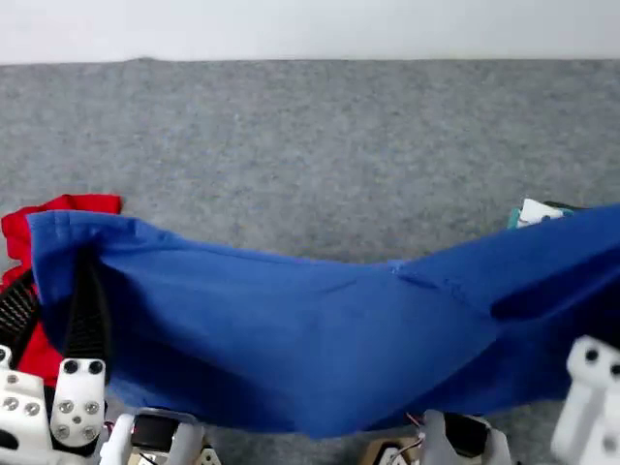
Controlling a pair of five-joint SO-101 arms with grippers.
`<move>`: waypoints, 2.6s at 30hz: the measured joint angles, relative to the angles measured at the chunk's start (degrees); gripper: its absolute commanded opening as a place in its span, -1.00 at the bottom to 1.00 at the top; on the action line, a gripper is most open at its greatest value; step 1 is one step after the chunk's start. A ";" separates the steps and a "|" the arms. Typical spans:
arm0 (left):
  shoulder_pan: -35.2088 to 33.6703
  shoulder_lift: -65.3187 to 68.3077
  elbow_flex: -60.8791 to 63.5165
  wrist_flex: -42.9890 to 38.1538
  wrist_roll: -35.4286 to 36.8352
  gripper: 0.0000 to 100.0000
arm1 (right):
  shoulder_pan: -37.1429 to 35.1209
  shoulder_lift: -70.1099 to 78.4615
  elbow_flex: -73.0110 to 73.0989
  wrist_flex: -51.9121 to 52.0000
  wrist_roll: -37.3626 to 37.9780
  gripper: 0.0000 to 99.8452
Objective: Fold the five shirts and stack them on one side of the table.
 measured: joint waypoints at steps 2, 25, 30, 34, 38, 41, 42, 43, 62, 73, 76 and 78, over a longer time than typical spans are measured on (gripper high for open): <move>0.00 0.62 1.93 -0.88 0.00 -0.99 | 0.00 0.53 3.25 0.00 0.00 -0.98; -6.95 29.10 48.09 -59.52 0.00 -0.99 | -10.90 29.45 42.29 -26.11 -2.37 -0.98; -7.03 39.74 47.56 -61.27 0.00 -0.99 | -13.80 34.46 42.64 -27.43 -2.46 -0.98; -7.21 42.55 47.21 -58.90 0.00 -0.99 | -15.65 38.07 42.64 -23.12 -3.78 -0.98; -7.30 42.55 47.21 -50.02 0.00 -0.99 | -18.20 42.02 42.64 -13.80 -11.60 -0.98; -7.12 42.55 47.21 -42.73 0.00 -0.99 | -21.36 45.45 42.64 -6.51 -18.02 -0.98; -6.95 42.55 47.21 -40.53 0.00 -0.99 | -22.68 46.77 42.64 -4.40 -20.40 -0.98; -6.95 42.55 47.21 -38.51 0.00 -0.99 | -24.00 48.18 42.64 -2.90 -22.59 -0.98; -6.95 42.55 47.21 -30.59 -0.09 -0.99 | -35.34 69.54 39.82 -0.53 -44.48 -0.58; -6.95 42.55 50.20 -32.00 -0.09 -0.99 | -37.80 80.44 30.24 0.09 -44.66 -0.60; -6.95 42.55 50.20 -32.18 -0.09 -0.99 | -37.89 82.99 29.36 0.09 -44.66 -0.60; -6.95 42.55 50.20 -32.18 -0.09 -0.99 | -37.89 84.13 29.27 0.09 -44.66 -0.60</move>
